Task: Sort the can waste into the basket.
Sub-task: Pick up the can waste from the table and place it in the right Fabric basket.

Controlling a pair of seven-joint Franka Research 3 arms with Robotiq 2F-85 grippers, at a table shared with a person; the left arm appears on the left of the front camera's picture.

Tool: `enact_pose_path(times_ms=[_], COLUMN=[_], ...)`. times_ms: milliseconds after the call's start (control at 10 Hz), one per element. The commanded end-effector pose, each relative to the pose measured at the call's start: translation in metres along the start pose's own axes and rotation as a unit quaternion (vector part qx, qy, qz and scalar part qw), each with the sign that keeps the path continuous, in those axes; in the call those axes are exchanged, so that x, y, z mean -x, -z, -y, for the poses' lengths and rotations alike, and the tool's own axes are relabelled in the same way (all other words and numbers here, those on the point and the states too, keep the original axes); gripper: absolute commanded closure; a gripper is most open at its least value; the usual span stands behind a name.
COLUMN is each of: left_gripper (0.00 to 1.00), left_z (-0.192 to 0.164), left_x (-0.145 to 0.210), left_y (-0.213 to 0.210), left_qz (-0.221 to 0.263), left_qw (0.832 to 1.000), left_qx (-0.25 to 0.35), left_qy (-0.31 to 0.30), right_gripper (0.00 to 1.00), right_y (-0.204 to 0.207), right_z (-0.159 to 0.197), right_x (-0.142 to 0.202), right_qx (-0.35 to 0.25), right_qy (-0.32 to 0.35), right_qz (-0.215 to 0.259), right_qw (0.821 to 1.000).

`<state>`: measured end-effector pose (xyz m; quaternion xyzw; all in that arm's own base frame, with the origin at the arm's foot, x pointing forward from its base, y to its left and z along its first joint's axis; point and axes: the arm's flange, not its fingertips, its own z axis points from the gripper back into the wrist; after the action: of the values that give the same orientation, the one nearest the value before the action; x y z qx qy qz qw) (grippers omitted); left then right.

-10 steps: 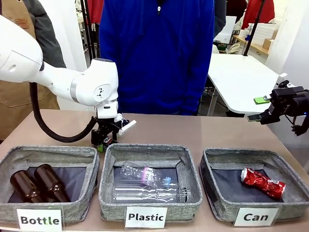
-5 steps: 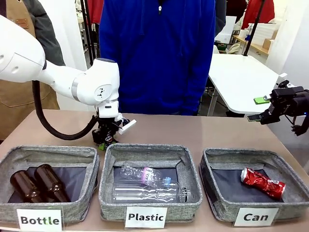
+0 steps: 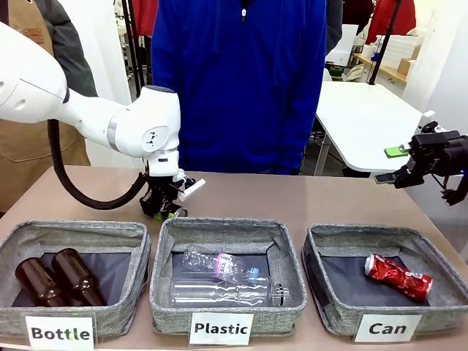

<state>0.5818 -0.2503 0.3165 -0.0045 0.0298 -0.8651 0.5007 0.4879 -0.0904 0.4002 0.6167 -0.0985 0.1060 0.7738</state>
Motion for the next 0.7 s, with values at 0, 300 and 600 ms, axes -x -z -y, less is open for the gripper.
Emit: enact_pose_path(times_ms=[0, 300, 600], left_gripper=[1.0, 1.0, 1.0], left_z=[0.034, 0.129, 0.239], left_x=[0.01, 0.026, 0.013], left_y=[-0.031, -0.107, -0.148], left_qz=[0.057, 0.114, 0.187], left_qw=[0.996, 0.985, 0.966], left_qx=[-0.028, -0.087, -0.053], left_qy=[-0.055, -0.099, -0.17], right_gripper=[0.0, 0.0, 0.0], right_y=[-0.001, -0.001, -0.001], right_z=[-0.004, -0.004, -0.004], right_x=[0.002, 0.002, 0.002], right_qx=[0.002, 0.002, 0.002], right_qy=[-0.002, -0.002, -0.002], right_qz=[-0.004, -0.004, -0.004], right_qw=[1.0, 1.0, 1.0])
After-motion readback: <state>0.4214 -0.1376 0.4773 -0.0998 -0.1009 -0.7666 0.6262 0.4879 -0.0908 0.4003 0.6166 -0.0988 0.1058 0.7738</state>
